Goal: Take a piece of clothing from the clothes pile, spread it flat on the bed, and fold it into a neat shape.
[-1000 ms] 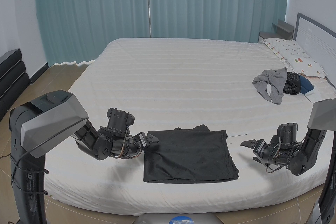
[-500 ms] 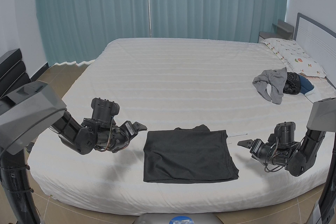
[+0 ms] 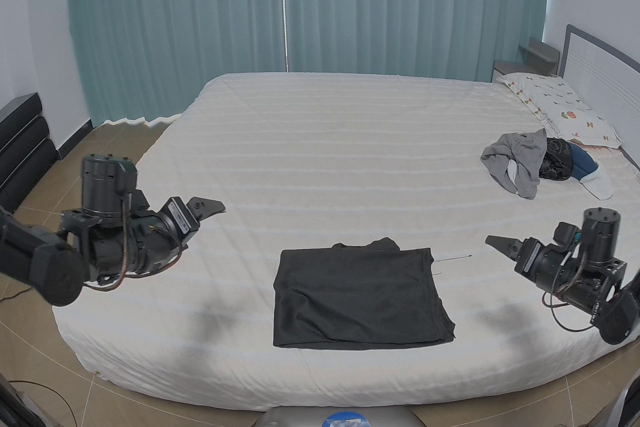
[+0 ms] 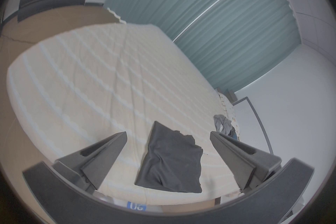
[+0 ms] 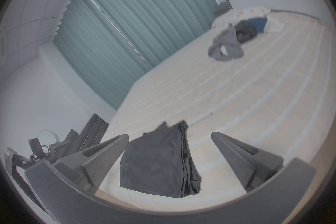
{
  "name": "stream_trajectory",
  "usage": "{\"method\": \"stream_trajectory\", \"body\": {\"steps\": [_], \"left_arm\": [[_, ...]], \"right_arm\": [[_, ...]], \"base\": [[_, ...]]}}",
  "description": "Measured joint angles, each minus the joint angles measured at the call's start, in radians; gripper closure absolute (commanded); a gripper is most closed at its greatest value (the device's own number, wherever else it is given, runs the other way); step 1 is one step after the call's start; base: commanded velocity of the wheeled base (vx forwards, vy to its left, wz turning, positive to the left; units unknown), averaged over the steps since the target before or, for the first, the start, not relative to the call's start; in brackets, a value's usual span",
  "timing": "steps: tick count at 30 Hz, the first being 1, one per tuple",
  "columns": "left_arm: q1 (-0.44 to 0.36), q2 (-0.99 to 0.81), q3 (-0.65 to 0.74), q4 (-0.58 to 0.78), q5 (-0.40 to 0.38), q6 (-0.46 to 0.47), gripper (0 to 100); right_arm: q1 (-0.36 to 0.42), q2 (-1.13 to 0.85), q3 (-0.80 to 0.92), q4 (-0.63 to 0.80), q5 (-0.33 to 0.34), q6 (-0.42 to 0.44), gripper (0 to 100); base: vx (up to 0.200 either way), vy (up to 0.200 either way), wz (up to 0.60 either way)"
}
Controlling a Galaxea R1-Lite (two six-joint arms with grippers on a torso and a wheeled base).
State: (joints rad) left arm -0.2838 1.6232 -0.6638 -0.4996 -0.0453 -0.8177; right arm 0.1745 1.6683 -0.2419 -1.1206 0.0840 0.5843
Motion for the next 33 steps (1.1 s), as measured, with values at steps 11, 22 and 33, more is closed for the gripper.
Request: {"method": "stream_trajectory", "body": {"steps": [11, 22, 33], "left_arm": [[-0.002, -0.407, 0.154, 0.061, 0.185, 0.2, 0], [0.008, -0.812, 0.209, 0.328, 0.325, 0.364, 0], [0.156, -1.301, 0.234, 0.629, 0.387, 0.623, 0]], "right_arm": [[-0.06, -0.531, 0.129, 0.234, 0.011, -0.168, 0], [-0.079, -1.071, 0.098, 0.881, 0.03, -0.304, 0], [-0.091, -1.46, 0.032, 1.217, 0.007, -0.495, 0]], "base": [[0.0, 0.0, 0.0], [0.0, 0.0, 0.0], [0.0, 0.0, 0.0]]}}
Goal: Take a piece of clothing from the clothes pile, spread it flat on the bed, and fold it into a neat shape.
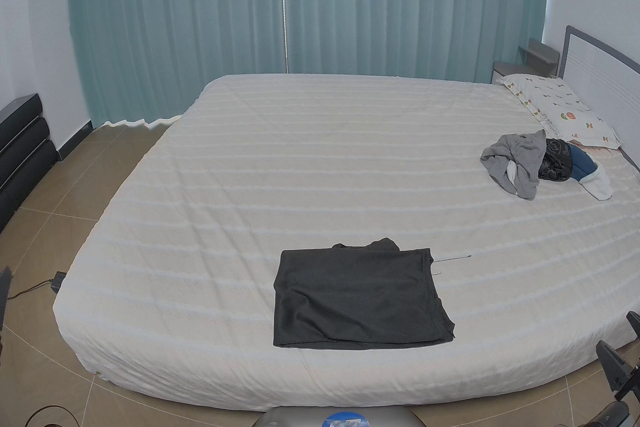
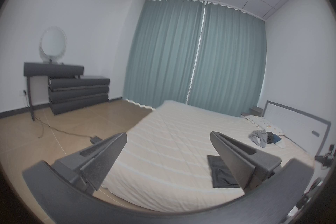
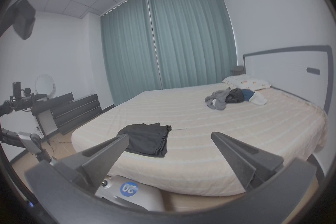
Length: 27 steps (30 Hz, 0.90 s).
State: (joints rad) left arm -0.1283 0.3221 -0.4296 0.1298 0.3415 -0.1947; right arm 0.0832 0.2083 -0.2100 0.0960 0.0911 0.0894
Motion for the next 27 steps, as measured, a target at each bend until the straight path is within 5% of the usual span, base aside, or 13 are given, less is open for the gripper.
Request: {"method": "stream_trajectory", "body": {"steps": [13, 23, 27], "left_arm": [[0.126, -0.284, 0.114, 0.027, 0.013, 0.136, 0], [0.131, -0.311, 0.332, -0.373, 0.014, 0.149, 0], [0.131, -0.313, 0.391, -0.431, 0.014, 0.147, 0]], "right_arm": [[-0.08, -0.177, 0.0, 0.07, -0.005, -0.105, 0], [-0.085, -0.196, 0.146, -0.181, -0.053, -0.121, 0], [-0.087, -0.197, 0.18, -0.192, -0.064, -0.126, 0]], "base": [[0.0, 0.0, 0.0], [0.0, 0.0, 0.0], [0.0, 0.0, 0.0]]}}
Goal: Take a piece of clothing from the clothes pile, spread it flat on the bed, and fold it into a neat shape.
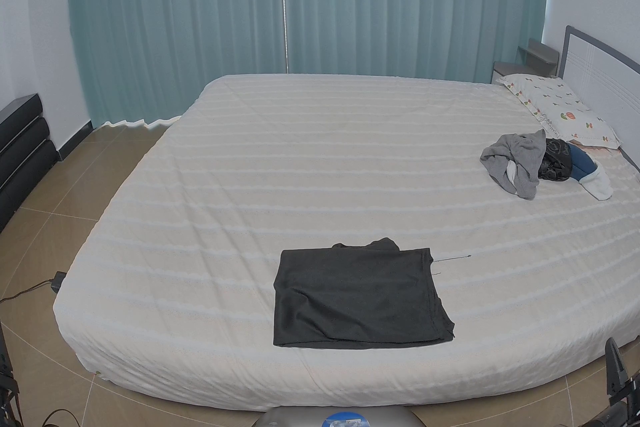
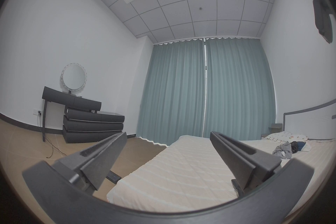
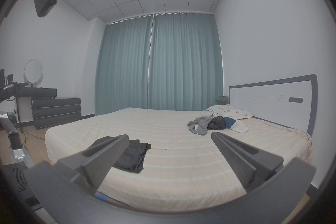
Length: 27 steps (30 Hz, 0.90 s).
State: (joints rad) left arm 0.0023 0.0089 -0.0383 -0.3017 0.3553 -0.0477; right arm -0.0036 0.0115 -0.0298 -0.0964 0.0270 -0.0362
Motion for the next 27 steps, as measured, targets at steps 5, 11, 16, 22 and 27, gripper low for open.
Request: {"method": "stream_trajectory", "body": {"steps": [5, 11, 16, 22, 27], "left_arm": [[0.001, 0.0, 0.018, 0.12, -0.004, -0.009, 0], [0.0, 0.0, 0.02, 0.228, -0.071, -0.016, 0], [0.0, 0.0, 0.021, 0.231, -0.12, 0.0, 0], [0.0, 0.0, 0.021, 0.237, -0.199, 0.033, 0], [0.0, 0.0, 0.021, 0.249, -0.192, 0.036, 0]], "right_arm": [[0.0, 0.0, 0.01, 0.011, -0.003, 0.002, 0], [0.0, 0.0, 0.012, 0.025, -0.009, 0.018, 0], [-0.001, 0.0, 0.013, 0.126, -0.033, 0.036, 0], [-0.002, 0.0, 0.013, 0.126, -0.047, 0.042, 0], [-0.002, 0.0, 0.012, 0.113, -0.047, 0.043, 0]], "base": [[0.0, 0.0, 0.0], [0.0, 0.0, 0.0], [0.0, 0.0, 0.0], [0.0, 0.0, 0.0], [0.0, 0.0, 0.0]]}}
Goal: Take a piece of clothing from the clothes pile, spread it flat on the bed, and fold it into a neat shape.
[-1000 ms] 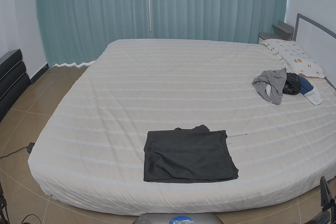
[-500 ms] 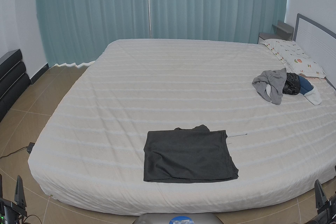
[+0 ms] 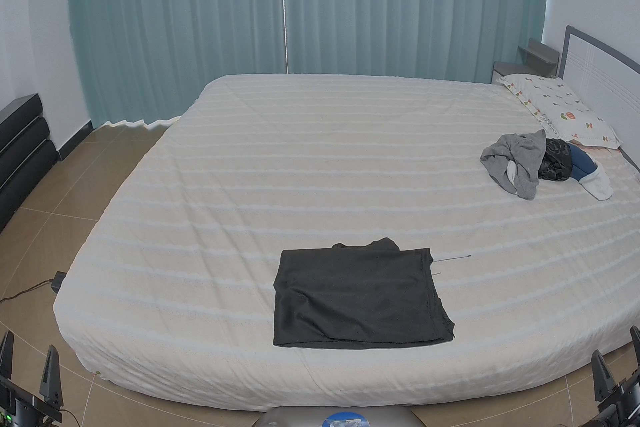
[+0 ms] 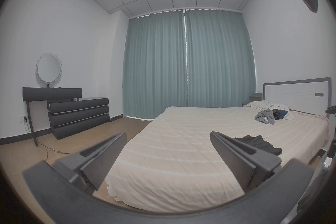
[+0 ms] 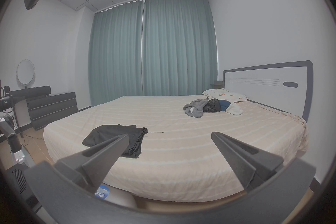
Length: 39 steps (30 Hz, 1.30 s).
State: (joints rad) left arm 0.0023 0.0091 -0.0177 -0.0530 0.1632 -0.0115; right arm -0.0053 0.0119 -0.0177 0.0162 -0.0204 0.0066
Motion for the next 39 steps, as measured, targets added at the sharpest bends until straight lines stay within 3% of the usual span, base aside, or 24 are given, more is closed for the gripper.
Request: {"method": "stream_trajectory", "body": {"steps": [11, 19, 39], "left_arm": [[-0.001, 0.001, 0.0, 0.007, -0.015, -0.005, 0], [-0.001, 0.002, 0.0, 0.059, -0.152, -0.019, 0], [-0.001, 0.004, 0.0, 0.053, -0.164, 0.014, 0]], "right_arm": [[0.001, 0.0, 0.0, -0.014, 0.015, 0.002, 0], [0.002, 0.001, 0.0, -0.013, 0.02, -0.002, 0], [0.002, 0.001, 0.0, -0.012, 0.02, -0.002, 0]], "base": [[0.0, 0.0, 0.0], [0.0, 0.0, 0.0], [0.0, 0.0, 0.0]]}}
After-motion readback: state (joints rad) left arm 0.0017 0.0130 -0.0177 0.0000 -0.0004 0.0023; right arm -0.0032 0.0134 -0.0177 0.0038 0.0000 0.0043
